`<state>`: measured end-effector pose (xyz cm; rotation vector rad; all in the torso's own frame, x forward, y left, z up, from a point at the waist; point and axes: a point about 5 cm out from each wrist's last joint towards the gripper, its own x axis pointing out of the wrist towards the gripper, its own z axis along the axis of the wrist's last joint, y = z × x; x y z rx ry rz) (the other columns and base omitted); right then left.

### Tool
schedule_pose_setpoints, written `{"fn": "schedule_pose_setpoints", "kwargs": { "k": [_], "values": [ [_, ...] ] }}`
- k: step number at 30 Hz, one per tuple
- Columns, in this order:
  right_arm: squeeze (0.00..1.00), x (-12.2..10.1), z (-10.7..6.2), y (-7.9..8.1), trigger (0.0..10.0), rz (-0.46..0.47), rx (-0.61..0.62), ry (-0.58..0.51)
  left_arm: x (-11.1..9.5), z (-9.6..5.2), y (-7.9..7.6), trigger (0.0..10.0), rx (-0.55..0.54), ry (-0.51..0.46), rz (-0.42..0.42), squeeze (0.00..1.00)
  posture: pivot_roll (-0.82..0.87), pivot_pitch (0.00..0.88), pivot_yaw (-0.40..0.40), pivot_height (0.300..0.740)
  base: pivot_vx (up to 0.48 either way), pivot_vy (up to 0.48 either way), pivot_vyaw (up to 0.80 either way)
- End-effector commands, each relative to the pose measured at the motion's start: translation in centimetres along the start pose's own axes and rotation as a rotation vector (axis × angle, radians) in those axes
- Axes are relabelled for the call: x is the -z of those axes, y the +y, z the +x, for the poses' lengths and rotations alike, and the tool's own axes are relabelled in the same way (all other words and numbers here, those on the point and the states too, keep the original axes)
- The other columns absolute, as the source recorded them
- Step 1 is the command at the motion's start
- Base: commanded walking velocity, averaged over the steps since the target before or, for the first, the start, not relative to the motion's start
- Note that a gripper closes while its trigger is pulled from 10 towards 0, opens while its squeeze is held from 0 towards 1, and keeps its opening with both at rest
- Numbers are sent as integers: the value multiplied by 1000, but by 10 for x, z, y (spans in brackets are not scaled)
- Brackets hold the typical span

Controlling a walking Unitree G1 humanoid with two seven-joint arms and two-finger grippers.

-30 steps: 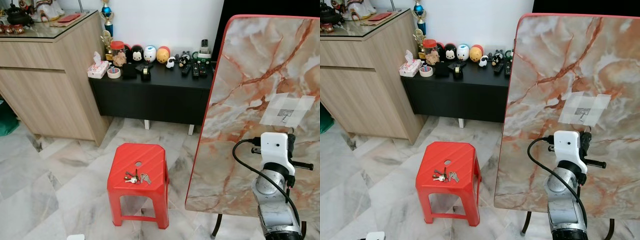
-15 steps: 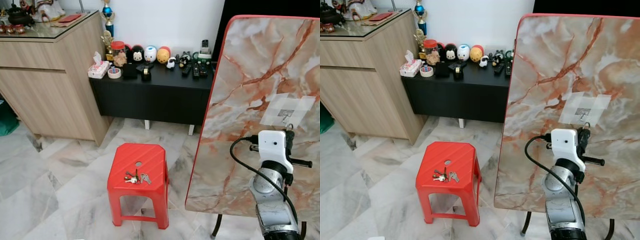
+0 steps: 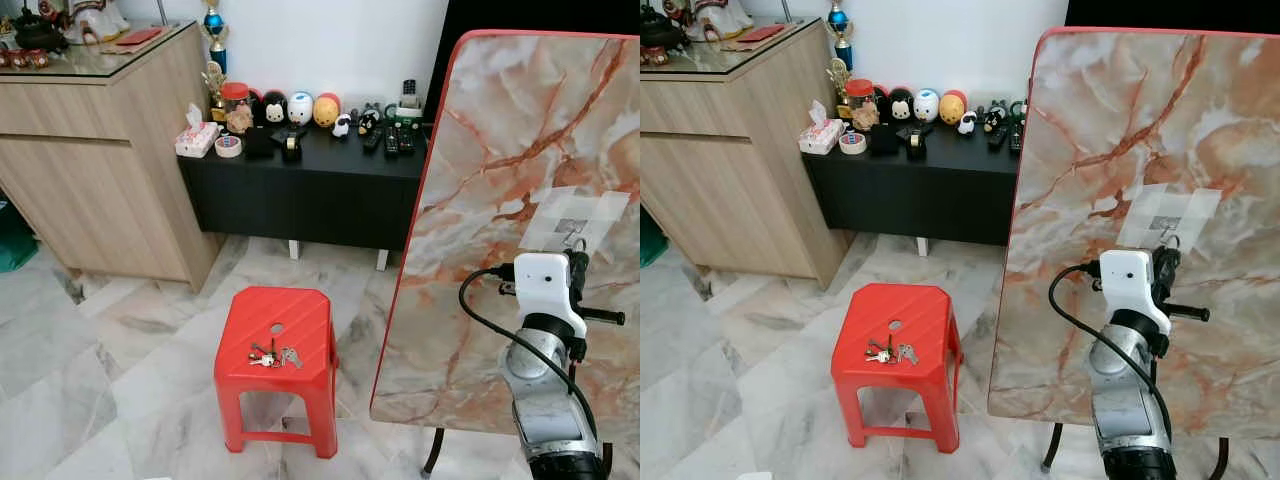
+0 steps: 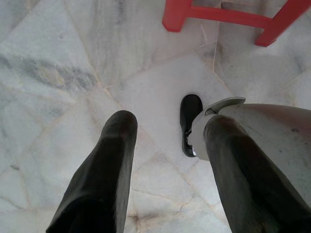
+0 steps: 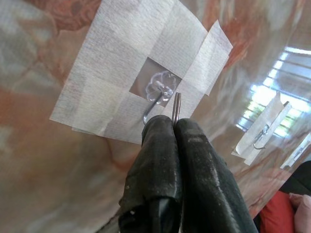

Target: Hang keys on a hook

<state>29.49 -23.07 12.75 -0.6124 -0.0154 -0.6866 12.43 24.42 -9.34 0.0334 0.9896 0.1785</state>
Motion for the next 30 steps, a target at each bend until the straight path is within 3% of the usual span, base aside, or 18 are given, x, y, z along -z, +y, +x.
{"fn": "schedule_pose_setpoints", "kwargs": {
  "k": [1, 16, 30],
  "values": [
    [0, -3, 3, 0, 10000, -1, 0, -10, -2, 0, 2, 10000, 1, -8, 11, 0, 28, 0, -56, 740, 0, 0, 0],
    [0, -1, 1, 8, 10000, -24, -41, 10, -3, 1, -4, 10000, 10, -15, 11, 0, 25, 0, -59, 740, 0, 0, 0],
    [0, -1, 4, 8, 10000, -32, -31, 6, -3, 0, 0, 10000, 6, -16, 12, 0, 25, 0, -58, 740, 0, 0, 0]
  ]
}}
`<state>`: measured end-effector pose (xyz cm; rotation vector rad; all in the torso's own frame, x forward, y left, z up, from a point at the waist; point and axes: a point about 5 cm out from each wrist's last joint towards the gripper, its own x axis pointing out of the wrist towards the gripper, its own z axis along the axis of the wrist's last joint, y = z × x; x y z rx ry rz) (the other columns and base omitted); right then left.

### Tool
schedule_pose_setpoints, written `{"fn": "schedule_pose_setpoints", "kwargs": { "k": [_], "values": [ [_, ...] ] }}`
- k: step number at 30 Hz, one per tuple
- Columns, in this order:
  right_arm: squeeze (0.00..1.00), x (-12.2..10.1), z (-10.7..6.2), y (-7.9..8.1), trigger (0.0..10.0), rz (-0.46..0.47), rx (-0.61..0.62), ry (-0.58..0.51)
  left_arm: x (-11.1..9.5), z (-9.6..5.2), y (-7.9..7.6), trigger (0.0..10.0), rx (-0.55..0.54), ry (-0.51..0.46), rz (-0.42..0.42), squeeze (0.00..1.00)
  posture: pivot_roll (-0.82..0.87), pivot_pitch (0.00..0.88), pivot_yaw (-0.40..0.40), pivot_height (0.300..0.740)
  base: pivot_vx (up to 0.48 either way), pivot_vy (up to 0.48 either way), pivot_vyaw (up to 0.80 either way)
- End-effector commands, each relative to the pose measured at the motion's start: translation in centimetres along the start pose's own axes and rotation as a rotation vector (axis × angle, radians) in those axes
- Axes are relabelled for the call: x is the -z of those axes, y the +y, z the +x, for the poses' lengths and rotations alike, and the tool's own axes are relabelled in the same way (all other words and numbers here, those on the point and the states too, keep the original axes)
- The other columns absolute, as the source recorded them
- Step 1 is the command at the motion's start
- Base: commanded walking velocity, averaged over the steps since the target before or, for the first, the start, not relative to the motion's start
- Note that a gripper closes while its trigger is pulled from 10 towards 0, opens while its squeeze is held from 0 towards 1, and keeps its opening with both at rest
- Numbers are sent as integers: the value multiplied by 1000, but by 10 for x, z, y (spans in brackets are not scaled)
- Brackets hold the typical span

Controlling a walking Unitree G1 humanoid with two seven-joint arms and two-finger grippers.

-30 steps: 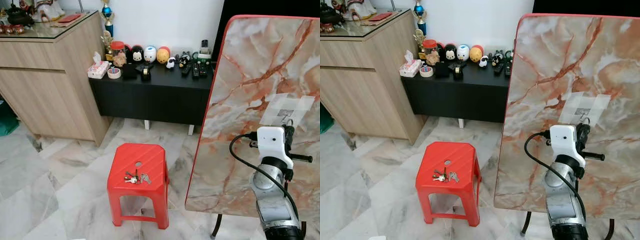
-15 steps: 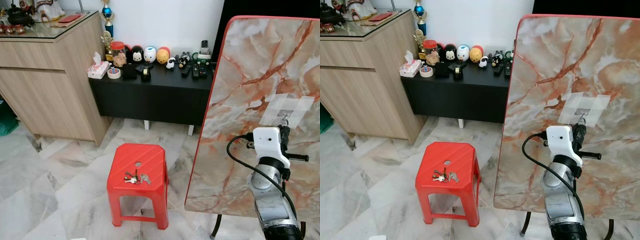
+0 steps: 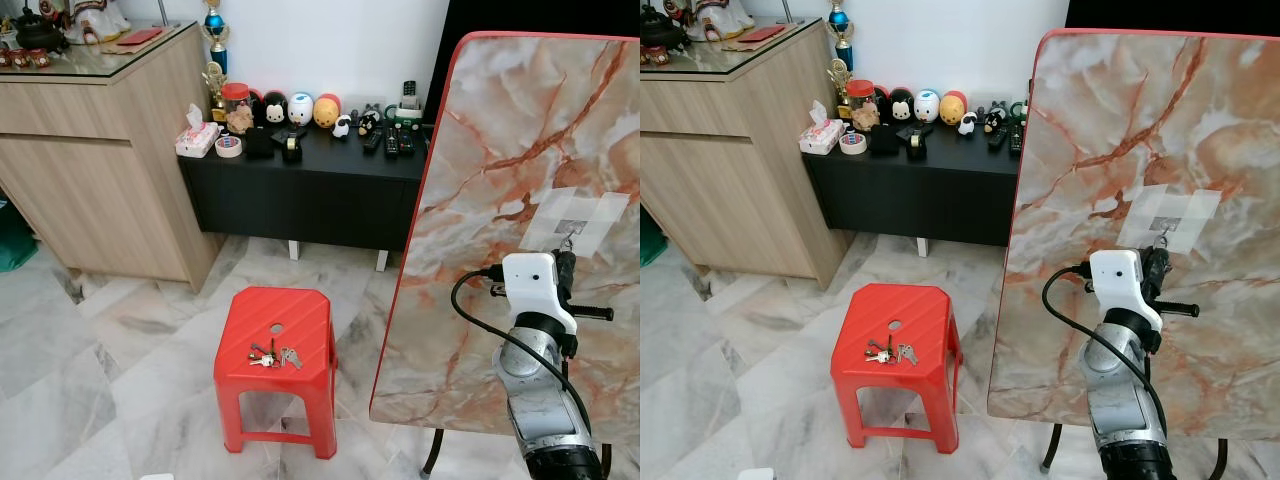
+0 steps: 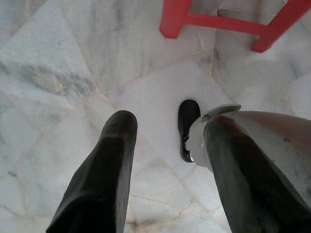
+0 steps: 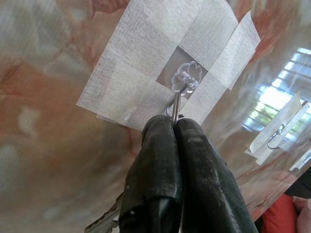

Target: Hang keys on a hook

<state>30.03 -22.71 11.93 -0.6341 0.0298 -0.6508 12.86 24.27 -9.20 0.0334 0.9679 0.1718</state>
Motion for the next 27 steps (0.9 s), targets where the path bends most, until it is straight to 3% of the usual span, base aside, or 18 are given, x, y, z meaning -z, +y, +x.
{"fn": "schedule_pose_setpoints", "kwargs": {
  "k": [1, 20, 21, 22, 23, 27],
  "values": [
    [0, -4, 4, -2, 10000, -1, 14, -14, 1, -1, 2, 10000, 0, 6, 10, 0, 26, 0, -58, 740, 0, 0, 0],
    [0, 1, 6, -1, 10000, 0, -1, 11, -3, 2, -6, 10000, 8, -1, 16, 0, 28, 0, -58, 740, 0, 0, 0],
    [914, 1, 6, -1, 10000, 3, -4, 11, -2, 2, -6, 10000, 8, 0, 16, 0, 28, 0, -58, 740, 0, 0, 0],
    [914, 0, 6, 0, 10000, 5, -5, 11, -2, 1, -6, 10000, 7, 0, 16, 0, 28, 0, -58, 740, 0, 0, 0],
    [1000, 0, 5, 0, 10000, 6, -6, 11, -2, 1, -6, 10000, 7, 0, 16, 0, 28, 0, -58, 740, 0, 0, 0],
    [1000, 1, 5, 0, 10000, 7, -8, 12, -2, 1, -5, 10000, 6, 1, 16, 0, 29, 0, -58, 740, 0, 0, 0]
  ]
}}
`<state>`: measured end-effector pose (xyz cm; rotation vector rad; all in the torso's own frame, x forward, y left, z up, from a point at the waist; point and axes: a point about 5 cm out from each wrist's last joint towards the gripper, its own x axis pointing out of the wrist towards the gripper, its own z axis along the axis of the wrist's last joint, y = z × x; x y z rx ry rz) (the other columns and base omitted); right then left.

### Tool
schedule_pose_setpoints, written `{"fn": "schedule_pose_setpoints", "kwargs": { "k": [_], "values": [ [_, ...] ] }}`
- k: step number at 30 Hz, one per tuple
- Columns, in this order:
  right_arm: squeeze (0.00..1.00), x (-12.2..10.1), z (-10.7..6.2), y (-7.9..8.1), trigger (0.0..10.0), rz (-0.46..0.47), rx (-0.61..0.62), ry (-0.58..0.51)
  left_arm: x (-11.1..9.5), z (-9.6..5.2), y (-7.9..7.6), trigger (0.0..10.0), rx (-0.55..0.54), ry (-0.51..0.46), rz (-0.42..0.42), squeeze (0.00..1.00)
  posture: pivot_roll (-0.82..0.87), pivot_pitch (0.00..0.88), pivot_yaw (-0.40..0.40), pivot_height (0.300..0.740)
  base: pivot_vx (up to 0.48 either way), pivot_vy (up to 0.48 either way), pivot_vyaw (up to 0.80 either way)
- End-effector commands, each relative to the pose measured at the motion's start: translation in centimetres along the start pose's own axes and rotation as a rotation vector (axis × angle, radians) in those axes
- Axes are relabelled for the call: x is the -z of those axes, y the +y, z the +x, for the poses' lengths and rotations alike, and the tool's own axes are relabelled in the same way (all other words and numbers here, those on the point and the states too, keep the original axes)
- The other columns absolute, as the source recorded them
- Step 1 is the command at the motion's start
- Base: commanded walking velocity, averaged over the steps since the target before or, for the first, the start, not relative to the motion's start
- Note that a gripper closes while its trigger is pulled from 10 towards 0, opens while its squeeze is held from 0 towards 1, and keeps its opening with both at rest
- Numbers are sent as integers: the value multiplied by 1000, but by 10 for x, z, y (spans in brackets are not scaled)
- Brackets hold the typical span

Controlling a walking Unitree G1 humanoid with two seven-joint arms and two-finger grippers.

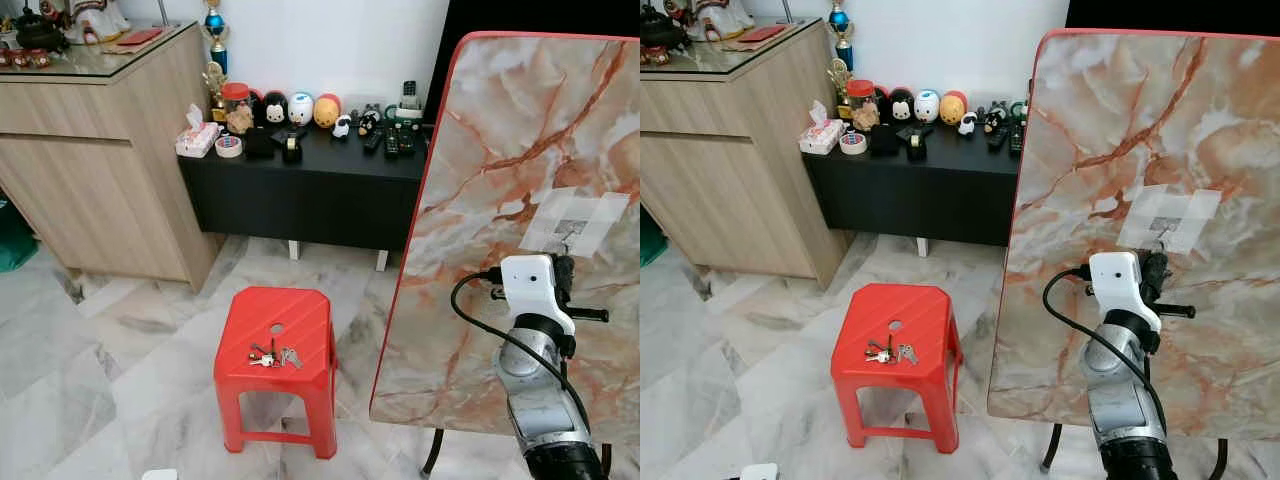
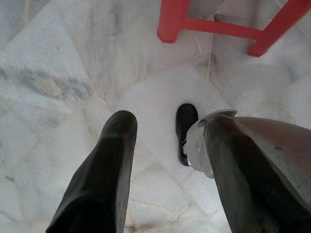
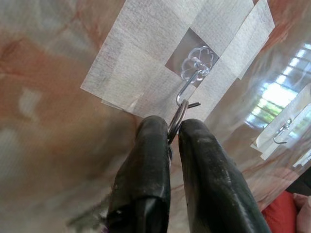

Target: Hang keys on a hook

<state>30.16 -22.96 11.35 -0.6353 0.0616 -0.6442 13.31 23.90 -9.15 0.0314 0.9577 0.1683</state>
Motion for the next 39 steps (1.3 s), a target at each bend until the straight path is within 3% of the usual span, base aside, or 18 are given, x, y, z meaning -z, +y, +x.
{"fn": "schedule_pose_setpoints", "kwargs": {
  "k": [1, 7, 8, 13, 14, 22, 24, 25, 28, 29, 33, 34, 36, 39],
  "values": [
    [1000, -5, 3, -2, 10000, 19, 6, -12, 3, -1, 1, 10000, 0, 12, 17, 0, 28, 0, -58, 740, 0, 0, 0],
    [976, -5, 1, -2, 10000, 45, 7, -19, 4, -1, 5, 10000, -4, 14, 15, 0, 28, 0, -57, 740, 0, 0, 0],
    [757, -8, 0, -2, 10000, 73, -5, -44, 2, -1, 4, 10000, -3, 12, 15, 0, 28, 0, -57, 740, 0, 0, 0],
    [753, -13, -6, 4, 10000, 140, -87, -83, 0, 0, 0, 10000, 1, 12, 17, 0, 30, 0, -61, 740, 0, 0, 0],
    [0, -11, -9, 6, 10000, 137, -107, -85, -1, 1, -3, 10000, 4, 13, 17, 0, 30, 0, -62, 740, 0, 0, 0],
    [0, -6, -20, 13, 10000, 199, -210, -89, 0, 1, -6, 10000, 7, 16, 17, 0, 29, 0, -64, 740, 0, 0, 0],
    [0, 11, -36, 22, 10000, 255, -359, -24, 1, 1, -7, 10000, 6, 19, 16, 0, 32, 0, -67, 740, 0, 0, 0],
    [0, 13, -38, 23, 10000, 261, -374, -17, 1, 1, -7, 10000, 6, 19, 16, 0, 33, 0, -69, 740, 0, 0, 0],
    [0, 38, -48, 27, 10000, 354, -447, 156, 3, 0, -4, 10000, 2, 22, 14, 0, 29, 0, -69, 740, 0, 0, 0],
    [0, 38, -48, 27, 10000, 354, -447, 156, 3, 0, -4, 10000, 2, 22, 14, 0, 29, 0, -69, 740, 0, 0, 0],
    [0, 80, -67, 37, 10000, 371, -558, 399, 6, -2, 4, 10000, -8, 27, 12, 0, 27, 0, -65, 740, 0, 0, 0],
    [0, 80, -67, 37, 10000, 371, -558, 399, 6, -2, 4, 10000, -8, 27, 12, 0, 27, 0, -65, 740, 0, 0, 0],
    [0, 110, -80, 46, 10000, 359, -629, 558, 6, -3, 10, 10000, -14, 27, 12, 0, 31, 0, -57, 740, 0, 0, 0],
    [0, 132, -93, 53, 10000, 341, -679, 662, 6, -3, 14, 10000, -19, 25, 13, 0, 23, 0, -47, 740, 0, 0, 0]
  ]
}}
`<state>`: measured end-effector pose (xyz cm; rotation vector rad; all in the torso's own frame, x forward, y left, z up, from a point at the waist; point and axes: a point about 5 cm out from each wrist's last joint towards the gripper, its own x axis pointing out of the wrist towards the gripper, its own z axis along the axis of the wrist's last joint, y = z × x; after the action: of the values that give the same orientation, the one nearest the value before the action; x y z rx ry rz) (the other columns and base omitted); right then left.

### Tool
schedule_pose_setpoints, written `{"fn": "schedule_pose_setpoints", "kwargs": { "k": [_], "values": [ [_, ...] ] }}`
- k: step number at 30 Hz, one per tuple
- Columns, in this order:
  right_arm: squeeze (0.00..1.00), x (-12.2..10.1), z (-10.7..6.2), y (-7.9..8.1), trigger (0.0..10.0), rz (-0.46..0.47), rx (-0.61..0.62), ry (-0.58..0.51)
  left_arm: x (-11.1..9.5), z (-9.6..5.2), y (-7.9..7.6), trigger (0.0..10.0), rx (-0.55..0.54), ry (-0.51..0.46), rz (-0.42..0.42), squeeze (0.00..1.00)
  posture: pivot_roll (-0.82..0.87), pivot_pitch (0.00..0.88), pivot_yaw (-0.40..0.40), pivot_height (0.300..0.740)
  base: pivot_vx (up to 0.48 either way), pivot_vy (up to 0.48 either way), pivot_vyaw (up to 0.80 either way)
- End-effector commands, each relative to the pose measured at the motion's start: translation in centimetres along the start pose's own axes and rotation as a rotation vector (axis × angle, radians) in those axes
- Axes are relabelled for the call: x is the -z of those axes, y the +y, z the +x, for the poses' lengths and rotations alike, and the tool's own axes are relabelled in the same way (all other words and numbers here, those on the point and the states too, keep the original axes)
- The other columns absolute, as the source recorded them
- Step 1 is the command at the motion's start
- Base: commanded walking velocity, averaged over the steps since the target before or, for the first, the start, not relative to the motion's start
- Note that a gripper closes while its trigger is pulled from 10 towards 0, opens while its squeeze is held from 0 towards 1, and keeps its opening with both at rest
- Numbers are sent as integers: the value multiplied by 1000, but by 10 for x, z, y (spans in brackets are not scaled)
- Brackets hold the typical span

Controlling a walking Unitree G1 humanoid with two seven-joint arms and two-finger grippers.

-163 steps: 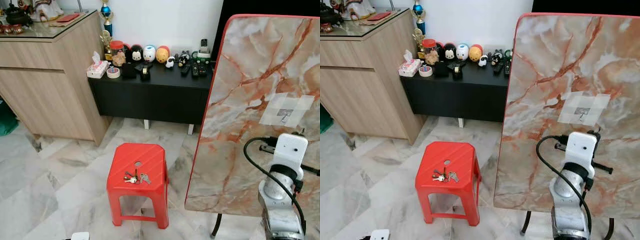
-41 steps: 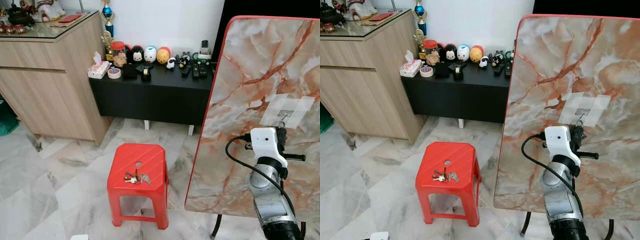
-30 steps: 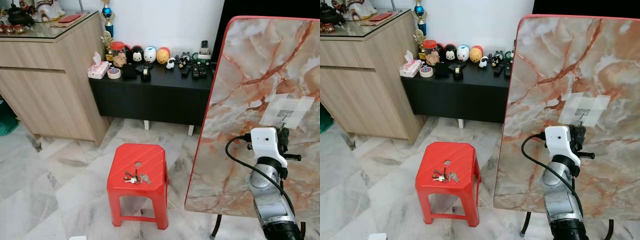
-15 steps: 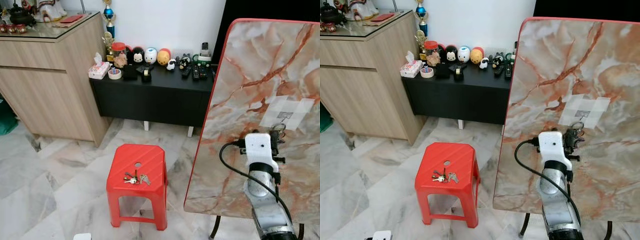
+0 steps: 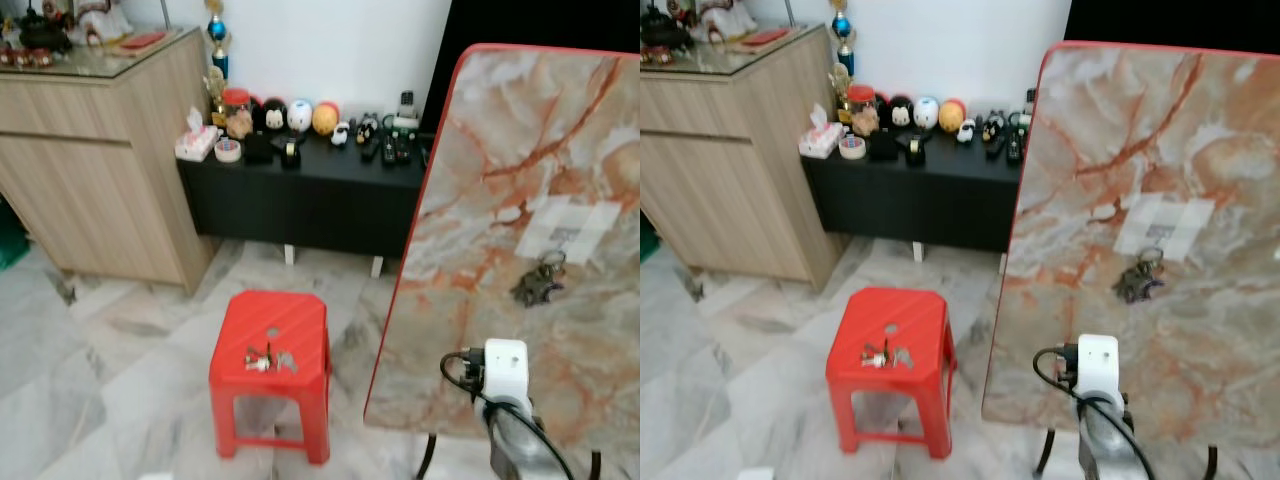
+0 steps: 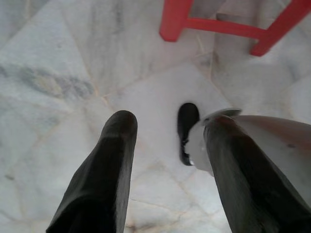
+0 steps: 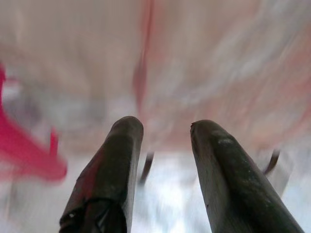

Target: Hang keys on a hook

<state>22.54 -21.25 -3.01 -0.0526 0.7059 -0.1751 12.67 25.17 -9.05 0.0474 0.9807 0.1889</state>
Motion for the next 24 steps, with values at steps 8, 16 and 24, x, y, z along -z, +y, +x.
{"fn": "schedule_pose_setpoints", "kwargs": {
  "k": [8, 16, 24],
  "values": [
    [0, 82, -9, 1, 10000, 59, -12, 343, -3, 1, -6, 10000, 14, -10, 18, 0, 22, 0, -18, 740, 0, 0, 0],
    [0, 100, -15, 2, 10000, 103, -6, 424, -10, 2, 0, 10000, 9, -18, 26, 0, 17, 0, -6, 740, 0, 0, 0],
    [0, 105, -17, 11, 10000, 104, -33, 437, -1, -6, 37, 10000, -26, -4, 21, 0, 26, 0, -1, 740, 0, 0, 0]
  ]
}}
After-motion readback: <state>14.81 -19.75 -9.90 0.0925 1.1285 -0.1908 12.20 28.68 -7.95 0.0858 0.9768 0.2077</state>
